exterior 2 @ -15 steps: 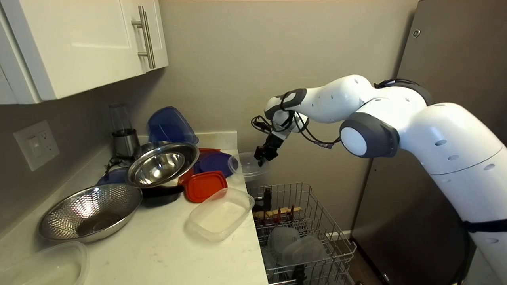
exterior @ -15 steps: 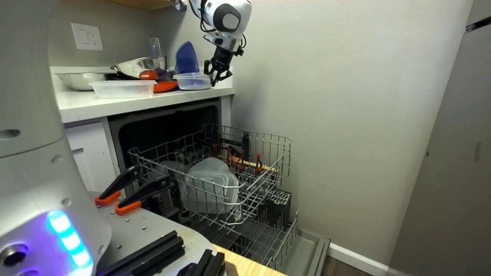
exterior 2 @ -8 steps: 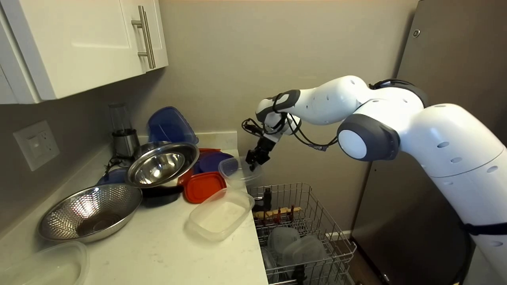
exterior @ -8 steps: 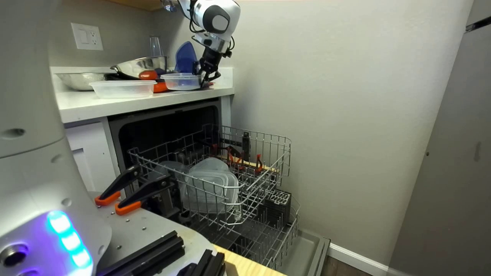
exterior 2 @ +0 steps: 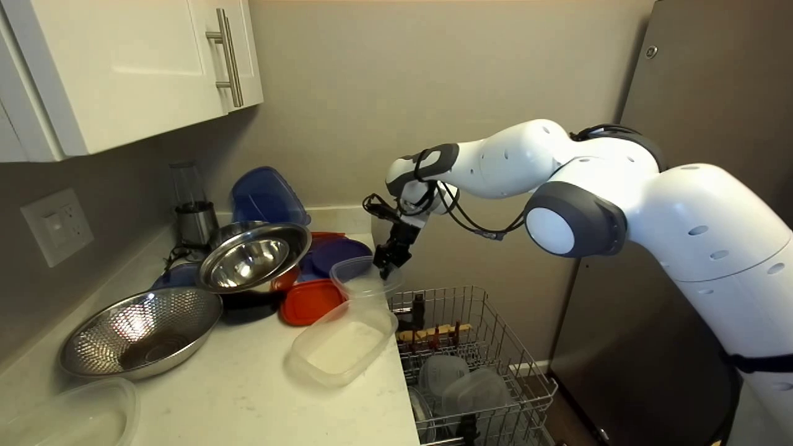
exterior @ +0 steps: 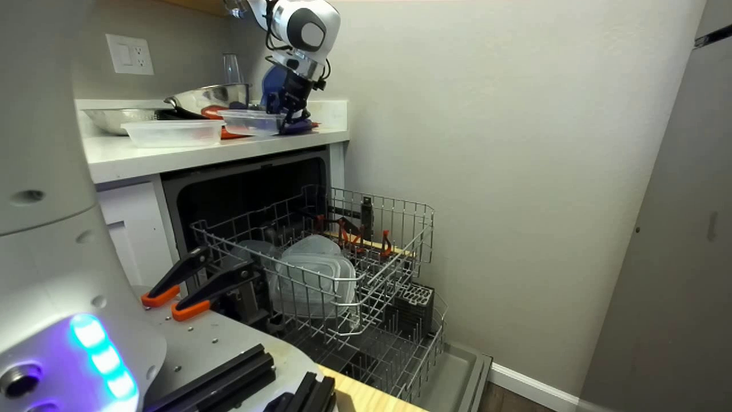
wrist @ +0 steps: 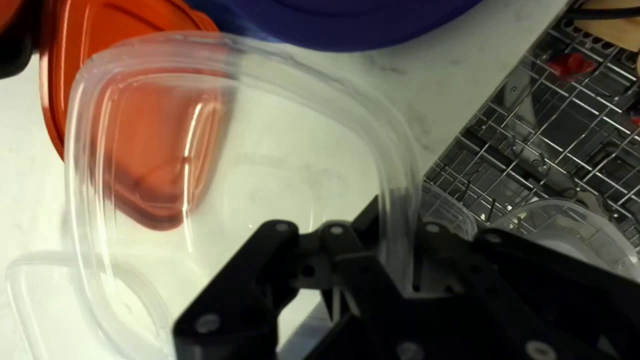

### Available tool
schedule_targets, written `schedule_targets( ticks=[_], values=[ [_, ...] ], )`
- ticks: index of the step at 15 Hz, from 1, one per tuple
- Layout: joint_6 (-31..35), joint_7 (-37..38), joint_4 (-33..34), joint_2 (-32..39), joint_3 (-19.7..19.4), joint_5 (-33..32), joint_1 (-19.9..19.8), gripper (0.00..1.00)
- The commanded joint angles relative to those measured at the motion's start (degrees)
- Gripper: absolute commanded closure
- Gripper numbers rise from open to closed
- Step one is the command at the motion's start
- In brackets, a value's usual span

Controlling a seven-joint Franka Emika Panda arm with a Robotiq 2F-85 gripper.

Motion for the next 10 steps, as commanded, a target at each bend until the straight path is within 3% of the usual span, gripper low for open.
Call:
schedule_targets(
  ticks=[1, 7, 10],
  values=[
    [-0.4, -0.5, -1.6, -1.3, -0.6, -1.3, 0.9, 0.99],
    [2.3, 0.0, -2.3, -1.5, -1.7, 0.4, 0.9, 0.94],
    [5.1, 0.0, -2.9, -1.3, -2.9, 1.6, 1.4, 0.99]
  ],
)
